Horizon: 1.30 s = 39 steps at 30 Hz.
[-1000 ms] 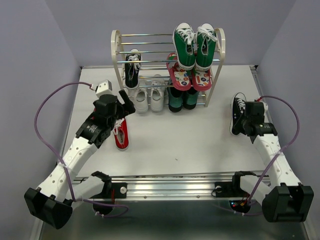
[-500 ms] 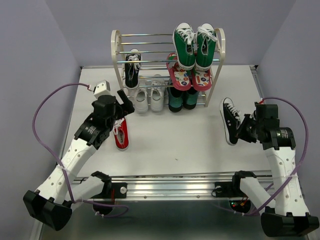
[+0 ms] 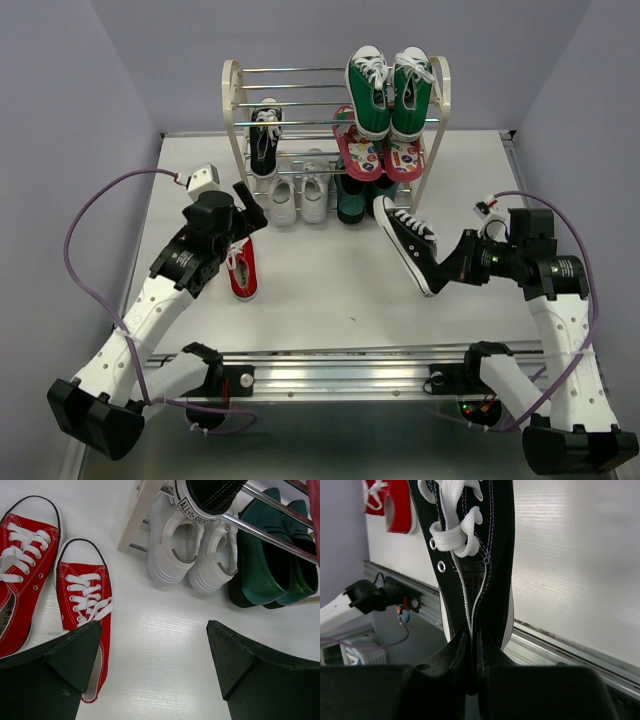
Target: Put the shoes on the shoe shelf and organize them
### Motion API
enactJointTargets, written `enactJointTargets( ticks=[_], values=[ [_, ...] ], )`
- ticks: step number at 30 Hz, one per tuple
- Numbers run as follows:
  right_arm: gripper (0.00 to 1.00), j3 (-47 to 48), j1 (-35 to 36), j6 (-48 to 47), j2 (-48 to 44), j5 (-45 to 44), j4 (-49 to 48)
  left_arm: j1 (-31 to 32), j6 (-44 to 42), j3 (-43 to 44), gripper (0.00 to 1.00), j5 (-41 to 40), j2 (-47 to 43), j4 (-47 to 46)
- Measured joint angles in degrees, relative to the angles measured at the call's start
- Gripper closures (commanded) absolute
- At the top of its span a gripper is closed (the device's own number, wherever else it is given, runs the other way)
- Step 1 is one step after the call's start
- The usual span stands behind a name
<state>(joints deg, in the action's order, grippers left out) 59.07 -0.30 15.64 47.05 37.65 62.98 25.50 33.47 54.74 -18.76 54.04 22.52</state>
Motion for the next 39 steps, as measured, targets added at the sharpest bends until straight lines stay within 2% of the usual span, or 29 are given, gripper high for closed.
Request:
enactJointTargets(
  ticks=[6, 10, 12, 15, 21, 24, 29, 35, 39],
  values=[
    [0.99, 0.0, 1.3, -0.6, 3.3, 6.4, -4.8, -0.1, 0.0, 0.3, 0.01, -0.1, 2.4, 0.1],
    [0.99, 0.6, 7.3, 0.5, 7.0, 5.7, -9.1, -0.3, -0.1, 1.4, 0.01, 0.2, 5.7, 0.7],
    [0.99, 1.0, 14.7, 2.1, 9.0, 2.5, -12.3, -0.5, -0.2, 3.1, 0.01, 0.0, 7.5, 1.8],
    [0.99, 3.9, 30.2, 3.6, 15.8, -4.5, -17.2, -0.6, -0.4, 3.8, 0.01, -0.6, 8.2, 1.8],
    [0.99, 16.8, 42.9, 3.5, 31.4, -18.8, -18.7, -1.2, -0.6, 3.8, 0.01, -1.0, 7.2, 2.6],
    [0.99, 22.0, 43.9, 3.2, 35.1, -25.4, -19.4, -1.6, -0.6, 3.8, 0.01, -1.3, 5.8, 3.0],
    [0.99, 26.8, 43.9, 3.3, 36.3, -36.4, -19.7, -2.5, -0.8, 3.8, 0.01, -2.0, 3.1, 3.1],
    [0.99, 27.2, 43.9, 3.6, 36.1, -41.2, -19.9, -3.5, -1.0, 3.8, 0.01, -1.6, 3.9, 3.1],
    [0.99, 26.6, 44.2, 3.6, 36.0, -43.0, -21.5, -4.3, -1.3, 3.8, 0.01, 1.6, 5.3, 3.0]
  ],
)
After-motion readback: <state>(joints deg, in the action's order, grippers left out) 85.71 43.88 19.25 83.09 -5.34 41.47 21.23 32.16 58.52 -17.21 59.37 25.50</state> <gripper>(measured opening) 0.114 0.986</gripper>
